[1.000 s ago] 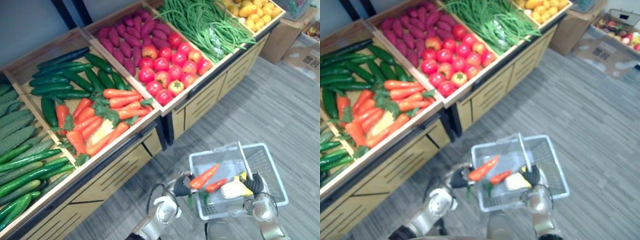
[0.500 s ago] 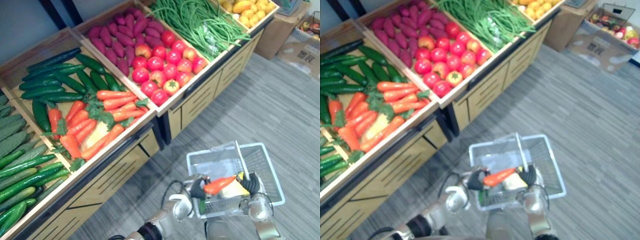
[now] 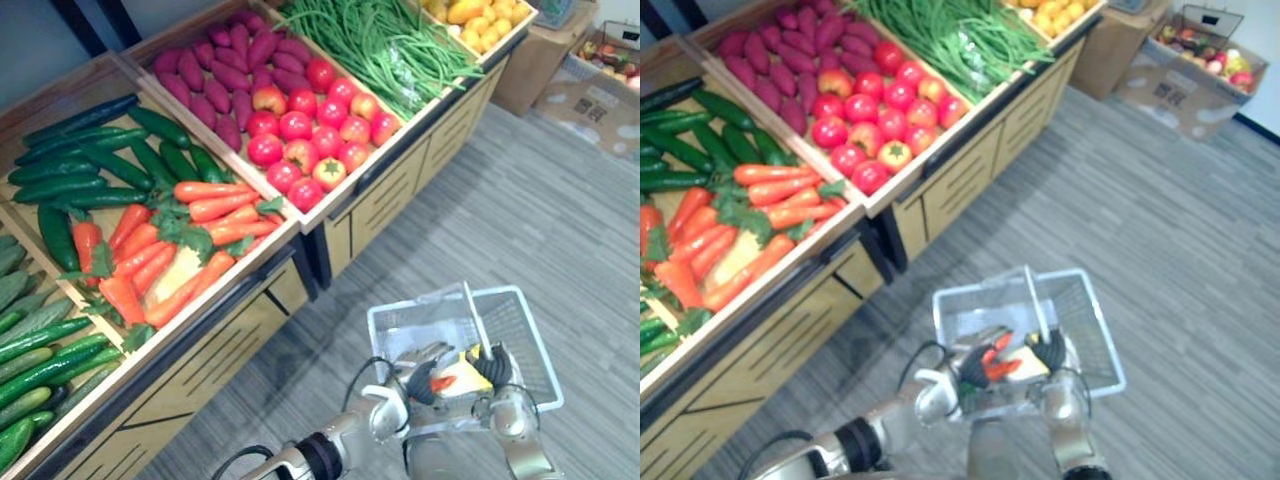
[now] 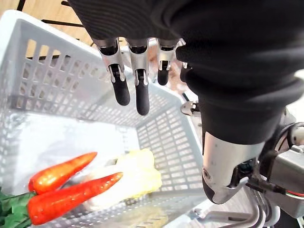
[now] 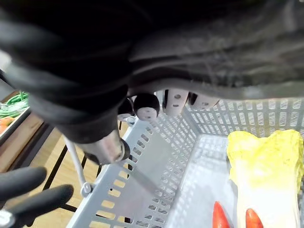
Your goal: Pick vegetable in the basket
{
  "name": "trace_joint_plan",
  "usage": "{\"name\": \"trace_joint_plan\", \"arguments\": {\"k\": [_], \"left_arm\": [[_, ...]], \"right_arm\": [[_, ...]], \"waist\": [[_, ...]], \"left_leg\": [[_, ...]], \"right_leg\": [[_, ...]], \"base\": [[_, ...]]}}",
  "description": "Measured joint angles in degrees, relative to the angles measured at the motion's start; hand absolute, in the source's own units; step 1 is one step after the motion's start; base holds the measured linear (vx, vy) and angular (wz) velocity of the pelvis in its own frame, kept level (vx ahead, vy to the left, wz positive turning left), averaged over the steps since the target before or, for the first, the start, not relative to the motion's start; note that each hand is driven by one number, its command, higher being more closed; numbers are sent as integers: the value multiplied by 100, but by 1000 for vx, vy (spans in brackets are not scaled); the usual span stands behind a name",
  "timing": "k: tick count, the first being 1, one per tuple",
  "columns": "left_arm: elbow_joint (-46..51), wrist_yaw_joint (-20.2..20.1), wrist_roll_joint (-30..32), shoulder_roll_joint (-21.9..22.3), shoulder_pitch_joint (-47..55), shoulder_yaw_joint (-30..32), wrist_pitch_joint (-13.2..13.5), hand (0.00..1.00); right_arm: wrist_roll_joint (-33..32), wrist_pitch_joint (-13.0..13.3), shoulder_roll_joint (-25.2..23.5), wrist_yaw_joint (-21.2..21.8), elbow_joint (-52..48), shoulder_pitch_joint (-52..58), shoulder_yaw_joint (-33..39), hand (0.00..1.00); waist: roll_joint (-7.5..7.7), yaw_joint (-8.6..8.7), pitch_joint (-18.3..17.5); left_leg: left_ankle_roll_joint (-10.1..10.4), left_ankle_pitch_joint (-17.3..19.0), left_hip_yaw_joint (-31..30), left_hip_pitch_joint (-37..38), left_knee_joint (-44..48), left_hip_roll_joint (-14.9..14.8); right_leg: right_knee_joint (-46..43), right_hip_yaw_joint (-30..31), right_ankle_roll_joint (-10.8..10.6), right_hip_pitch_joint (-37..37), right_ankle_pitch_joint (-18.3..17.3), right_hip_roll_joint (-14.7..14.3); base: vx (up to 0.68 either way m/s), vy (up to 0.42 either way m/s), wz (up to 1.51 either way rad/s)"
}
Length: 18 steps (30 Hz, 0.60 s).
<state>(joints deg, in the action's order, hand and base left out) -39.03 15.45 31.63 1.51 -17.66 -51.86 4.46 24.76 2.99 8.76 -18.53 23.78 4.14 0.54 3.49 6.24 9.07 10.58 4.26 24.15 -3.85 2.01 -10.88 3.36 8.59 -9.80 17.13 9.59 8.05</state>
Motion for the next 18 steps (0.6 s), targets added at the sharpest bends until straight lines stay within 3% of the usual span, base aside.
{"name": "trace_joint_plan", "arguments": {"k": [3, 6, 7, 10, 12, 14, 16, 18], "left_arm": [[701, -96, -478, -80, 300, 210, 126, 0], [1612, -44, -934, -514, 980, 636, 667, 0], [1724, -37, -1052, -626, 1132, 768, 734, 0], [2139, 19, -1357, -1192, 1835, 1791, 842, 0], [2228, 60, -1570, -1549, 2338, 2643, 844, 0], [2369, 74, -1571, -1638, 2714, 3082, 846, 0], [2568, 108, -1572, -1639, 2958, 3333, 888, 0], [2580, 139, -1571, -1617, 3045, 3428, 889, 0]], "right_arm": [[-2, 3, 18, -2, 41, 67, 27, 100], [-5, 33, 36, -6, 223, 181, 93, 100], [-8, 50, 38, -12, 256, 212, 120, 100], [-12, 124, 112, -146, 564, 219, 143, 100], [-13, 154, 226, -163, 743, 236, 159, 100], [-12, 240, 301, -162, 873, 271, 230, 100], [-17, 257, 383, -152, 898, 299, 380, 100], [-20, 264, 370, -133, 920, 368, 500, 100]], "waist": [[30, -19, -24], [-4, -17, -56], [-29, -15, -81], [-79, -27, -131], [-167, -62, -186], [-281, -143, -266], [-400, -259, -294], [-408, -294, -294]], "left_leg": [[-11, 13, -76, 27, 2, 3], [-8, 12, -228, 47, 23, -25], [-7, 13, -268, 47, 27, -31], [4, 101, -375, 39, 228, -87], [1, 380, -444, -16, 712, -198], [-28, 683, -527, -82, 1166, -249], [-72, 1070, -1276, -207, 1551, -95], [-181, 1374, -1464, -326, 1930, 27]], "right_leg": [[1, -59, -29, -77, -24, 23], [53, -226, -51, -241, -43, 29], [59, -259, -50, -270, -44, 30], [60, -369, -4, -408, -73, 21], [44, -417, 9, -571, -109, 3], [15, -341, -10, -656, -124, -11], [-55, -193, -52, -622, -126, -13], [-173, -52, -150, -612, -135, 61]], "base": [[7, 10, 11], [18, 4, 21], [22, 3, 21], [9, 5, 15], [-3, 2, 3], [-13, 30, -17], [-48, 109, -33], [-125, 196, -29]]}}
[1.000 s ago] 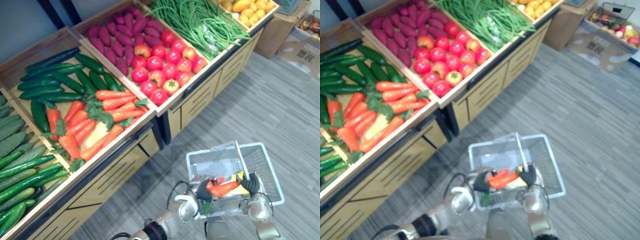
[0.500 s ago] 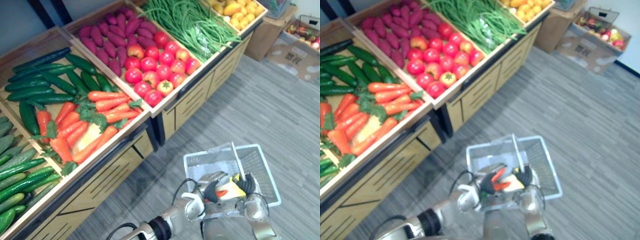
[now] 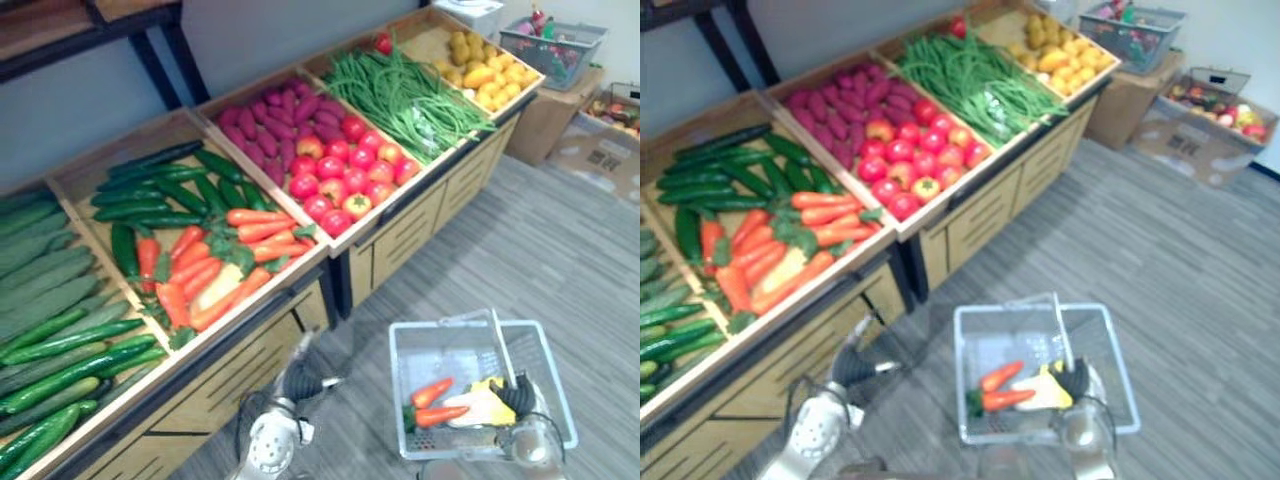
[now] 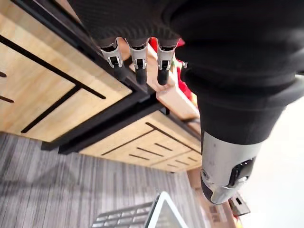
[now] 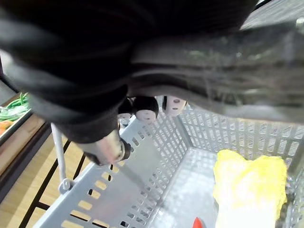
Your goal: Pick vegetable in the basket
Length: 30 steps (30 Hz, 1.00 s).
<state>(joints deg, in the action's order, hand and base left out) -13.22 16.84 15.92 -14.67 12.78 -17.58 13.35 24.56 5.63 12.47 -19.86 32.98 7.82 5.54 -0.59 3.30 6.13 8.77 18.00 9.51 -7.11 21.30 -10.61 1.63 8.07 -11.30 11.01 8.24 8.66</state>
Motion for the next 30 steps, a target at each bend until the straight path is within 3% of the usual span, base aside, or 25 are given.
{"name": "trace_joint_plan", "arguments": {"k": [3, 4, 5, 6, 7, 8, 9, 11, 12, 13, 14, 15, 17, 18, 19, 21, 23, 25, 27, 28, 29, 30], "left_arm": [[14, -1, 2, 40, 51, 5, 1, 0], [134, -3, 6, 44, 87, 11, -6, 0], [206, -4, 7, 49, 94, 42, -8, 0], [291, -3, 16, 94, 80, 109, -11, 0], [353, -3, 18, 149, 82, 196, -11, 0], [397, 8, 15, 258, 74, 386, -13, 0], [417, 44, 8, 352, 48, 512, -21, 0], [605, 81, 7, 373, 118, 688, -23, 0], [609, 88, 7, 403, 136, 796, -25, 0], [619, 89, 7, 458, 220, 884, -18, 0], [609, 97, 1, 515, 215, 944, -27, 0], [626, 110, 1, 541, 216, 946, -25, 0], [625, 114, 0, 559, 318, 957, -27, 0], [618, 115, 0, 562, 331, 955, -27, 0], [611, 116, 0, 576, 305, 963, -32, 0], [568, 141, 0, 800, 255, 1026, -93, 0], [561, 190, 1, 863, 190, 1022, -104, 0], [445, 223, 4, 907, 72, 1085, -109, 0], [275, 240, 3, 985, -23, 1122, -110, 0], [265, 241, 4, 1017, -20, 1118, -107, 0], [267, 243, 2, 1030, -6, 1107, -94, 0], [278, 245, 0, 1028, 25, 1114, -88, 0]], "right_arm": [[-30, 2, -85, 26, -104, 179, 254, 100], [-29, -1, -238, 28, -342, 330, 355, 100], [-25, 1, -293, 34, -410, 356, 347, 100], [-21, 2, -368, 39, -451, 323, 323, 100], [-16, 0, -414, 42, -445, 273, 276, 100], [-4, -1, -475, 44, -450, 219, 234, 100], [14, -20, -454, 42, -441, 216, 266, 100], [15, -41, -436, 42, -322, 230, 320, 100], [23, -41, -410, 49, -237, 230, 293, 100], [26, -42, -446, 50, -143, 134, 284, 100], [27, -54, -434, 48, -89, 117, 292, 100], [25, -59, -390, 47, -29, 115, 310, 100], [28, -91, -386, 48, 22, 97, 297, 100], [30, -92, -388, 48, 29, 82, 289, 100], [32, -94, -383, 48, 55, 39, 291, 100], [32, -194, -287, 44, 142, -23, 317, 100], [30, -206, -281, 44, 127, 26, 356, 100], [24, -271, -286, 44, 91, 147, 511, 100], [26, -270, -172, 42, -76, 299, 546, 100], [27, -261, -130, 39, -124, 334, 529, 100], [30, -252, -75, 29, -160, 318, 530, 100], [30, -248, -6, 20, -181, 278, 527, 100]], "waist": [[101, -8, 35], [195, -16, 17], [255, -19, 25], [223, -26, -17], [224, -64, -33], [268, -58, -32], [362, -30, -32], [482, -5, -47], [509, -46, -43], [369, -164, -92], [397, -141, -93], [405, -43, -107], [480, -61, -185], [506, -59, -207], [568, -58, -240], [260, -118, -263], [194, -96, -236], [96, -23, -177], [67, -18, -71], [80, -20, -57], [84, -39, -40], [82, -42, -31]], "left_leg": [[-132, 307, 151, -183, 590, 18], [-228, 484, 422, -357, 921, -8], [-317, 527, 548, -403, 989, -19], [-444, 479, 746, -458, 922, -63], [-580, 367, 995, -451, 776, -223], [-537, 75, 1377, -389, 415, -291], [-568, -167, 1681, -133, 27, -209], [-617, -221, 2017, 70, 97, -143], [-735, -129, 1946, 119, -87, -159], [-703, -176, 2090, 254, -233, -295], [-596, -344, 2402, 358, -344, -349], [-579, -416, 2555, 418, -399, -319], [-527, -477, 2844, 392, -395, -369], [-509, -492, 2992, 340, -366, -423], [-481, -505, 3122, 274, -299, -498], [-422, -823, 3409, 253, -516, -751], [-399, -932, 3394, 257, -498, -871], [-406, -960, 3271, 219, 267, -1368], [-407, -1051, 2823, 97, 1053, -1629], [-388, -1042, 2562, 34, 1215, -1588], [-412, -975, 1929, -90, 1291, -1299], [-360, -842, 1174, -238, 1149, -811]], "right_leg": [[-184, 180, -81, 112, -6, 49], [-311, 360, -91, 392, 137, 38], [-329, 299, 33, 534, 362, -5], [-162, 20, 528, 752, 961, -118], [-10, -273, 886, 850, 1339, -221], [-1007, -1464, 1379, 1219, 621, -169], [-2270, -2409, 1552, 1328, -334, 61], [-2974, -3057, 1512, 1270, -672, 252], [-2245, -3091, 1327, 1011, -386, -118], [-1861, -2963, 1312, 798, -385, -248], [-2827, -3143, 1579, 764, -1169, -20], [-3375, -3277, 1371, 607, -1544, 332], [-3039, -3254, 1035, 300, -1811, 586], [-2663, -3248, 930, 225, -1828, 604], [-2243, -3231, 654, 185, -1842, 493], [-1161, -3153, 804, 57, -1376, -105], [-973, -3092, 912, 39, -1160, -294], [-850, -2984, 1037, -212, -1078, -581], [-718, -2838, 1059, -536, -1081, -669], [-694, -2759, 1062, -589, -1083, -651], [-668, -2593, 1060, -633, -1084, -551], [-646, -2430, 1035, -619, -1074, -439]], "base": [[-124, 172, -34], [-164, 194, -75], [-148, 155, -116], [-119, 86, -114], [-152, 35, -144], [-161, 48, -137], [-114, 26, -119], [-164, 80, -119], [-236, 54, -139], [-181, -86, -131], [-69, -115, -99], [-48, -138, -80], [-71, -162, -78], [-90, -219, -90], [-72, -244, -81], [-33, -231, -100], [45, -207, -67], [89, -243, -48], [31, -111, -40], [-9, -4, -51], [-31, 77, -59], [-25, 121, -62]]}}
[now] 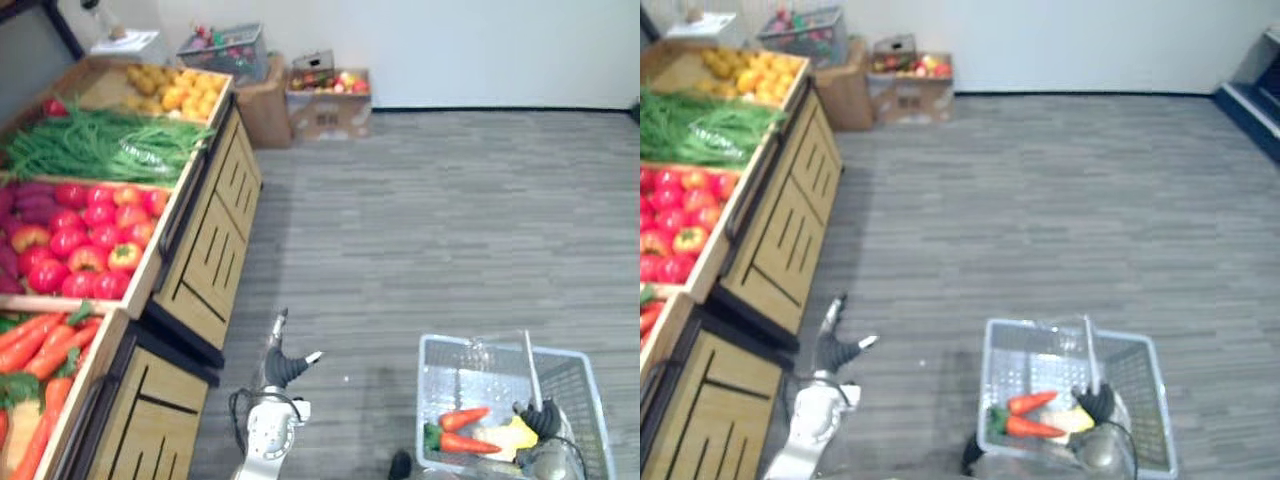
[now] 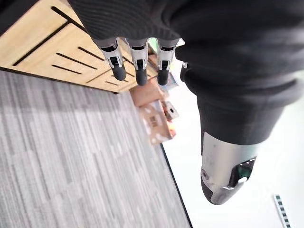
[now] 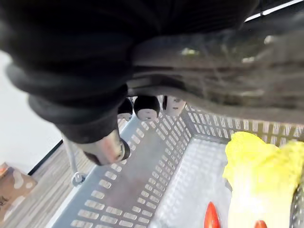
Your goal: Pick vegetable in the basket
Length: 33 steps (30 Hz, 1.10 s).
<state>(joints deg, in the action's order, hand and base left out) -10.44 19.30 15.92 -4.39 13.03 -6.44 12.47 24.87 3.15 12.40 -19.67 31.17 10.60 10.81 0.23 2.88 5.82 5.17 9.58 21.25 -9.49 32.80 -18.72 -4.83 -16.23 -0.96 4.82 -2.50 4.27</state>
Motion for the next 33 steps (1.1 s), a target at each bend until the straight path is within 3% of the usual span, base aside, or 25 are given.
{"name": "trace_joint_plan", "arguments": {"k": [3, 5, 8, 13, 15, 16, 19, 21, 25, 26, 28, 29, 30, 33], "left_arm": [[152, 66, -3, 3, 110, 14, 36, 0], [160, 70, -3, -29, 123, 93, 29, 0], [272, 130, -16, -60, 163, 347, 27, 0], [415, 234, -225, -154, 199, 409, 26, 0], [553, 244, -225, -151, 197, 405, 29, 0], [558, 244, -225, -153, 164, 401, 27, 0], [641, 269, -224, -300, 191, 406, 27, 0], [639, 308, -224, -395, 266, 413, 1, 0], [638, 315, -229, -443, 201, 390, -55, 0], [636, 333, -229, -422, 167, 377, -73, 0], [635, 376, -229, -426, 47, 306, -82, 0], [551, 426, -230, -368, -48, 250, -101, 0], [586, 469, -232, -185, -78, 233, -137, 0], [624, 501, -230, -14, -137, 131, -137, 0]], "right_arm": [[-2, 2, 34, -22, 4, -60, -8, 100], [-3, -2, -3, -30, 82, -141, 4, 100], [-4, 1, -40, -41, 100, -250, -10, 100], [-3, 2, -33, -60, 126, -395, -153, 100], [-3, 3, -37, -54, 128, -477, -225, 100], [-3, 2, -69, -46, 128, -509, -237, 100], [-16, -1, -216, -52, 129, -446, -227, 100], [-17, 8, -285, -72, 123, -423, -237, 100], [-9, 26, -284, -84, 114, -534, -231, 100], [-10, 12, -294, -83, 115, -568, -232, 100], [-13, -3, -296, -87, 116, -547, -224, 100], [-20, -43, -262, -90, 137, -510, -151, 100], [-19, -117, -255, -98, 115, -578, -33, 100], [-13, -113, -248, -97, 104, -599, -5, 100]], "waist": [[-151, -67, 28], [-234, -132, 32], [6, -174, 158], [41, -265, 165], [68, -333, 182], [56, -299, 206], [216, -278, 357], [307, -296, 373], [331, -296, 397], [320, -294, 403], [364, -279, 404], [232, -241, 424], [-20, -246, 401], [-130, -197, 391]], "left_leg": [[-4, 26, -1312, -20, -1379, 830], [0, -125, -1495, 86, -2014, 980], [-80, -172, -1365, 51, -2146, 1263], [-355, 60, -1206, 51, -1973, 1518], [-459, 319, -1053, 14, -1775, 1543], [-497, 440, -1051, 87, -1723, 1574], [-617, 548, -1087, 468, -1694, 1656], [-663, 707, -1123, 607, -1664, 1630], [-526, 811, -1270, 617, -1672, 1556], [-452, 858, -1321, 704, -1674, 1539], [-272, 960, -1470, 881, -1663, 1538], [-120, 1061, -1671, 1005, -1639, 1459], [32, 964, -1784, 989, -1659, 1260], [194, 626, -2071, 975, -1546, 1081]], "right_leg": [[195, 232, -167, 28, 113, 38], [264, 318, -356, 92, 236, 39], [678, 353, -549, 16, 536, 284], [662, 551, -695, 56, 626, 531], [-13, 713, -738, 403, 376, 643], [-1035, 695, -549, 806, 167, 737], [-2674, 776, -366, 1312, 124, 996], [-2864, 786, -214, 1470, -76, 1011], [-1583, 581, -389, 1667, 18, 867], [-999, 596, -529, 1650, 158, 773], [-425, 731, -516, 1536, 602, 658], [-567, 778, -471, 1467, 923, 597], [-719, 621, -328, 1480, 818, 460], [-1025, 351, -198, 1403, 247, 369]], "base": [[5, 179, -42], [46, 215, -14], [59, 185, -3], [52, 144, -15], [9, 164, -40], [10, 197, -16], [63, 138, 8], [132, 52, 11], [261, -49, 21], [384, -145, 37], [397, -212, 55], [391, -246, 46], [390, -240, 42], [350, -240, 29]]}}
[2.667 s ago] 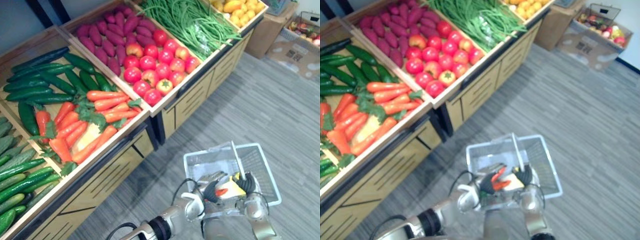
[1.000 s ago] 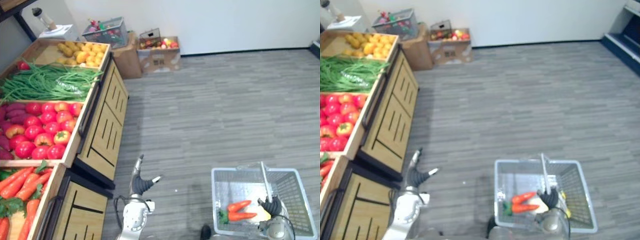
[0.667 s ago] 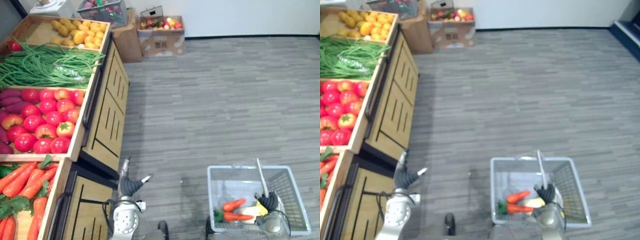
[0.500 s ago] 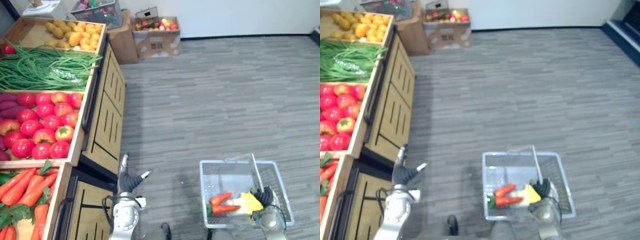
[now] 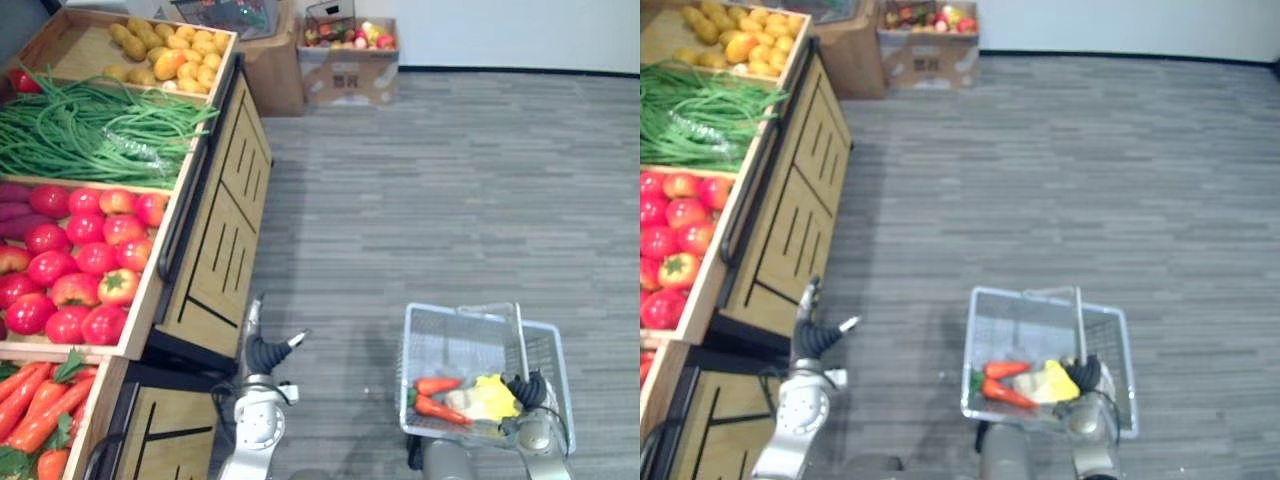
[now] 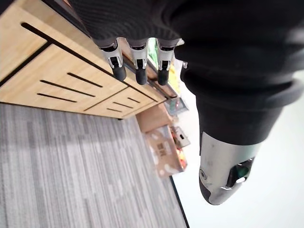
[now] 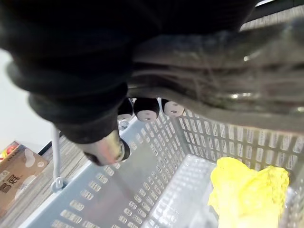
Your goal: Pick vegetable in the basket
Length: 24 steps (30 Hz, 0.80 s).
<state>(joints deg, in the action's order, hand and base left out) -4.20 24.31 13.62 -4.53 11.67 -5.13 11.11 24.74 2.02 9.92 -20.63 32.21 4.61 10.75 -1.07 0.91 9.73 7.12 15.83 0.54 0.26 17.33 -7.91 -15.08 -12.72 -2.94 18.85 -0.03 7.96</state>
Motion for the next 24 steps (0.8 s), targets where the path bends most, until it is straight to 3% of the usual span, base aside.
{"name": "trace_joint_plan", "arguments": {"k": [2, 4, 6, 8, 10, 11, 12, 13, 14, 15, 18, 24], "left_arm": [[-4, -1, -1, 2, 10, -69, -2, 0], [-20, -10, -9, 6, 76, -96, 11, 0], [-115, -38, -9, 3, 106, -148, 24, 0], [-152, -87, -9, 5, 153, -209, 21, 0], [-148, -95, -7, 6, 220, -263, 22, 0], [-147, -95, -7, 2, 289, -259, 22, 0], [-145, -94, -5, 4, 342, -258, 21, 0], [-152, -94, -5, 7, 348, -258, 22, 0], [-205, -92, -4, 17, 361, -244, 21, 0], [-303, -92, -5, -17, 273, -238, 0, 0], [-453, -85, -4, -251, 264, -149, 1, 0], [-1235, -69, 14, -473, 213, 331, -14, 0]], "right_arm": [[-4, -2, 4, -3, -10, 67, 23, 100], [-10, -1, 40, -14, -57, 218, 55, 100], [-11, -1, 50, -28, -97, 240, 98, 100], [-12, -2, 42, -32, -102, 252, 120, 100], [-17, -1, 42, -65, -129, 300, 124, 100], [-37, 0, 30, -119, -142, 300, 118, 100], [-45, 5, 34, -176, -149, 315, 121, 100], [-45, 6, 40, -195, -149, 339, 133, 100], [-46, 16, 16, -224, -119, 376, 200, 100], [-44, 27, -107, -225, -55, 413, 216, 100], [-45, 76, -257, -225, -38, 473, 218, 100], [-63, 45, -260, -166, 289, 328, 215, 100]], "waist": [[12, 58, 8], [104, -4, 61], [81, -40, 67], [104, -88, 81], [107, -131, 82], [104, -148, 80], [77, -142, 64], [34, -133, 40], [-51, -117, -8], [141, -98, -17], [411, -104, -136], [468, -124, -207]], "left_leg": [[16, -295, -176, -139, 586, -39], [130, -1078, -308, -835, 2338, -89], [107, -777, -270, -1253, 3081, -103], [2, -437, -161, -1636, 3223, -113], [-155, -303, -83, -1729, 2437, -143], [-215, -336, -94, -1678, 1503, -154], [-293, -608, -117, -1550, 463, -189], [-339, -904, -118, -1485, 32, -212], [-6, -1153, -118, -1373, -336, -260], [-65, -1157, 14, -1296, -436, -80], [-246, -1092, 280, -1222, -509, 251], [-395, -1216, 644, -996, -933, 480]], "right_leg": [[-93, -204, 65, -284, -267, -11], [261, -309, 163, -942, -417, -75], [538, -300, 170, -1256, -432, -120], [734, -273, 170, -1518, -432, -132], [808, -212, 168, -1639, -431, -120], [810, -96, 167, -1632, -431, -111], [809, -30, 105, -1603, -436, -109], [808, 17, -36, -1604, -451, -109], [773, 107, -242, -1599, -524, -113], [753, 189, -270, -1577, -519, 58], [594, 402, -375, -1395, -503, 425], [819, 694, -638, -1313, -337, 650]], "base": [[303, -228, 46], [330, -237, 26], [225, -100, -1], [200, -33, -13], [145, 75, -31], [146, 216, -50], [143, 258, -54], [137, 286, -51], [139, 283, -35], [130, 272, -32], [77, 228, -23], [27, 93, -25]]}}
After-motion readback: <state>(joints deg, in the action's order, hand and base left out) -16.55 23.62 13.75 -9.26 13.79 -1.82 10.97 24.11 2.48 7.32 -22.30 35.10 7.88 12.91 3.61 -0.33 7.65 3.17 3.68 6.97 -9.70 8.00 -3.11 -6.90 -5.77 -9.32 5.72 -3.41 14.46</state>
